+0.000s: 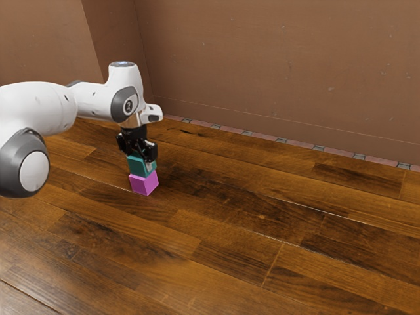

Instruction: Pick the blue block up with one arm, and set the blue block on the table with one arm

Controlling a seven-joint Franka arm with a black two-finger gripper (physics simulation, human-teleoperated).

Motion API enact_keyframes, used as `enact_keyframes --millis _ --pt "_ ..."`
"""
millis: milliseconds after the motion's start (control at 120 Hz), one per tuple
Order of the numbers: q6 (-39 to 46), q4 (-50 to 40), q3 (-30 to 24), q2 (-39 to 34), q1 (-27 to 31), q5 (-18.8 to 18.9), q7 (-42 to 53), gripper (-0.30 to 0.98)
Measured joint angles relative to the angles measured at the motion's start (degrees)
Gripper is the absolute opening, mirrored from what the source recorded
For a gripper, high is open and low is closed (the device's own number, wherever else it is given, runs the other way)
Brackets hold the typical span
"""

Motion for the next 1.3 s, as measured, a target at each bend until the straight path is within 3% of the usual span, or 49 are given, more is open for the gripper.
enact_keyframes --millis 183,667,958,1100,1300 --pt "-0.5 0.0 -0.4 -2.5 -2.3 0.4 -0.2 0.37" --pt "-0.5 1.1 -1.1 3.2 -8.1 -0.1 -0.6 0.37" --pt "-0.6 0.9 -1.2 2.4 -8.7 -1.3 -0.4 0.59" --pt "-1.0 0.6 -1.6 -3.2 -8.4 -1.1 -0.2 0.63" --pt "-1.0 0.8 -1.8 -4.5 -8.5 -1.1 0.8 0.67"
